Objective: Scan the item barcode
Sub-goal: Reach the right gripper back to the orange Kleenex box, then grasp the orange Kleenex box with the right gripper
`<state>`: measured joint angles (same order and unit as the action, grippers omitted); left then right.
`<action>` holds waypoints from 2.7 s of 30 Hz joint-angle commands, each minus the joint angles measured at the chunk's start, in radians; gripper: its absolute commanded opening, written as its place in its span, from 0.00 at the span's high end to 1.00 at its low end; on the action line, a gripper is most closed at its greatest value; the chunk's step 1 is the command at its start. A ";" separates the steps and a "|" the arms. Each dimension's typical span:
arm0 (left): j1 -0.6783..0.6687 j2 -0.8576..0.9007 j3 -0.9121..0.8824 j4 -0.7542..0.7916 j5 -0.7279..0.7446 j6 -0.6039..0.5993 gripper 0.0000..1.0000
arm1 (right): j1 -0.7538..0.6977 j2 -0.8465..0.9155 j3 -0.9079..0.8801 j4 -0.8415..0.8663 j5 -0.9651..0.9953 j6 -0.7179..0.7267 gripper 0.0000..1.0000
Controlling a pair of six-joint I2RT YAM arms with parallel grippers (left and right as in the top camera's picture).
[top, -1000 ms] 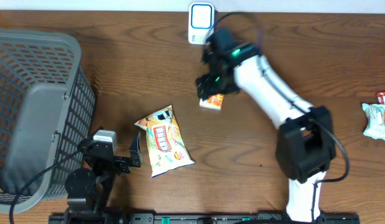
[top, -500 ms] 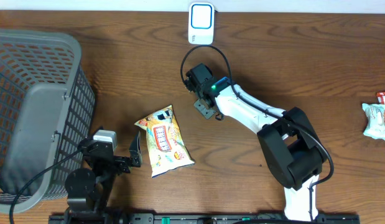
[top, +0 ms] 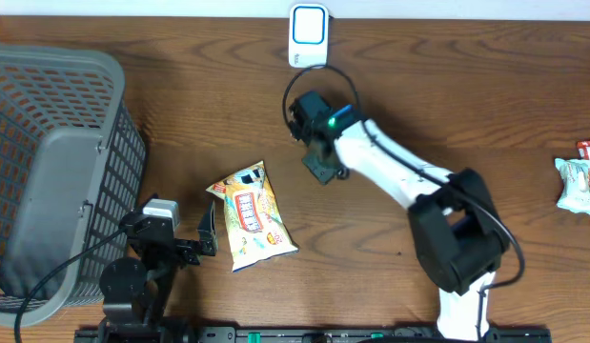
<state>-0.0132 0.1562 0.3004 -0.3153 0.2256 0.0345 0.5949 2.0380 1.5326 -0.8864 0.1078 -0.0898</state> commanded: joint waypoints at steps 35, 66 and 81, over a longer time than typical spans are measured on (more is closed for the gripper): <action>0.003 -0.002 -0.002 0.001 -0.006 0.014 0.01 | 0.005 -0.086 -0.113 0.371 -0.047 0.034 0.77; 0.003 -0.002 -0.002 0.001 -0.006 0.014 0.01 | -0.033 0.006 -0.094 -0.243 0.152 -0.031 0.99; 0.003 -0.002 -0.002 0.001 -0.006 0.014 0.01 | -0.118 -0.235 -0.004 -0.233 -0.021 0.565 0.57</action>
<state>-0.0132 0.1562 0.3004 -0.3149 0.2260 0.0345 0.5129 1.8145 1.5269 -1.1316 0.1177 0.2584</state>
